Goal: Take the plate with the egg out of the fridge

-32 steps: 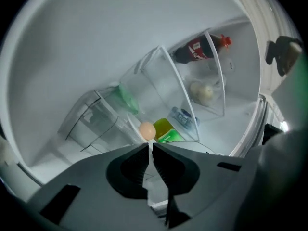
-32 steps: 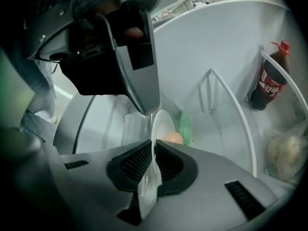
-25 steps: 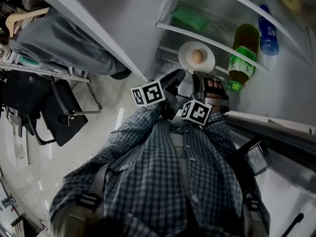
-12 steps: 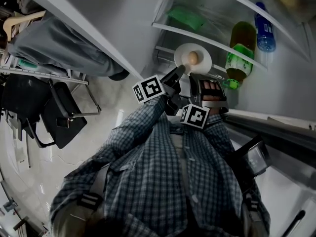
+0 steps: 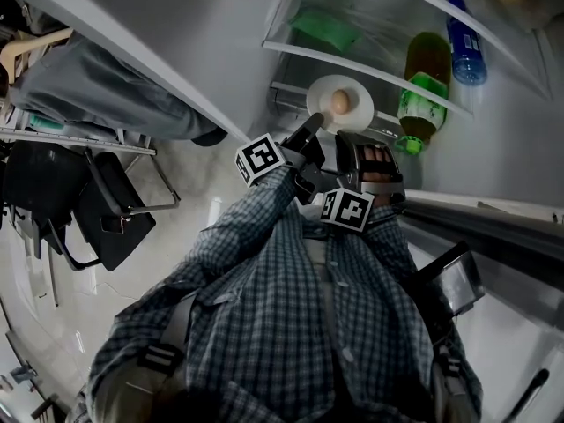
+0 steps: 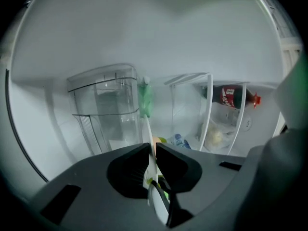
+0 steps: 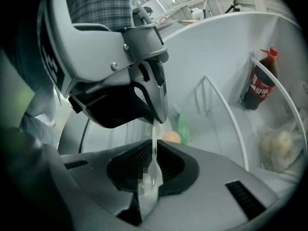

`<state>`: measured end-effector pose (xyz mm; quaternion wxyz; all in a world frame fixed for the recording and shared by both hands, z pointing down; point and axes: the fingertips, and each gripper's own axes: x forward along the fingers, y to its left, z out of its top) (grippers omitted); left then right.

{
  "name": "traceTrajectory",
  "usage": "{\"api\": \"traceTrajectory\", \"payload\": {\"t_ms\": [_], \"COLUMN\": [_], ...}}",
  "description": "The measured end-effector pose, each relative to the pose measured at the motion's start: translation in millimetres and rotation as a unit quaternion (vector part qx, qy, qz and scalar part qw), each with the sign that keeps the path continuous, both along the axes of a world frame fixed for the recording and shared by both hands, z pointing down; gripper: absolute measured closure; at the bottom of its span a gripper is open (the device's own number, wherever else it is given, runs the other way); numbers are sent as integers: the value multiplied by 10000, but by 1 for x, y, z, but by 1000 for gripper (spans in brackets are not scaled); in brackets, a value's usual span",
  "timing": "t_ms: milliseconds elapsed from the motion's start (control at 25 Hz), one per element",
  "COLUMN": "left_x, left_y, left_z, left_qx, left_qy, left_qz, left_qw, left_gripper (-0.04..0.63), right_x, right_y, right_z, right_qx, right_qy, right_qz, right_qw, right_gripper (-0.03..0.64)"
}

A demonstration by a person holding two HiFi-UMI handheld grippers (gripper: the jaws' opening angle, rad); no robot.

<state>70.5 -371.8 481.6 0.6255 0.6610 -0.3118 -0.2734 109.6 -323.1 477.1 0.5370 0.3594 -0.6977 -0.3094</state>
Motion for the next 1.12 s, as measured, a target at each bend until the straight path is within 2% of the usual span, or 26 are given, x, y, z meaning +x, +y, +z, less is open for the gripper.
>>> {"api": "traceTrajectory", "payload": {"t_ms": [80,160,240,280,320,360,400,480,520,640,760,800,840,880,920,1120], "left_x": [0,-1,-1,-1,-1,-1,-1,-1,-1,-2,0,0,0,-1,-1,0], "left_y": [-1,-1,-1,-2,-2,-1,-1,0,0,0,0,0,0,0,0,0], "left_z": [2,3,3,4,4,3,3,3,3,3,1,1,1,3,3,2], "left_qx": [-40,-66,-73,-71,-65,-57,-52,-56,-60,-35,26,30,17,-1,-15,-28], "left_qy": [16,47,89,108,128,151,176,211,219,204,242,265,254,230,221,385], "left_qz": [-21,-28,-42,-50,-59,-68,-76,-81,-79,-70,-45,-42,-40,-40,-41,-66], "left_qw": [10000,10000,9999,9999,9999,9998,9998,9997,9997,9998,9997,9996,9997,9997,9997,9992], "left_gripper": [545,546,546,546,546,546,546,546,546,546,546,546,546,546,546,546], "right_x": [3,11,22,27,30,32,35,45,50,58,70,74,77,80,82,87], "right_y": [4,9,11,12,13,13,13,13,12,10,2,-1,-4,-7,-9,-18], "right_z": [-1,-1,0,0,-2,-5,-8,-12,-12,-9,-6,-5,-4,-3,-2,1], "right_qx": [-92,-282,-575,-767,-1000,-1267,-1540,-1956,-2084,-2404,-2510,-2476,-2433,-2398,-2381,-2345], "right_qy": [-271,-829,-1694,-2266,-2963,-3775,-4613,-5949,-6397,-7303,-8100,-8285,-8405,-8475,-8511,-8580], "right_qz": [128,398,865,1123,1370,1602,1828,2257,2419,2690,2940,3000,3043,3074,3100,3163], "right_qw": [9995,9954,9801,9645,9399,9032,8544,7462,6992,5801,4409,4029,3765,3602,3505,3300], "right_gripper": [591,591,591,591,591,591,591,591,591,589,581,575,575,575,574,574]}}
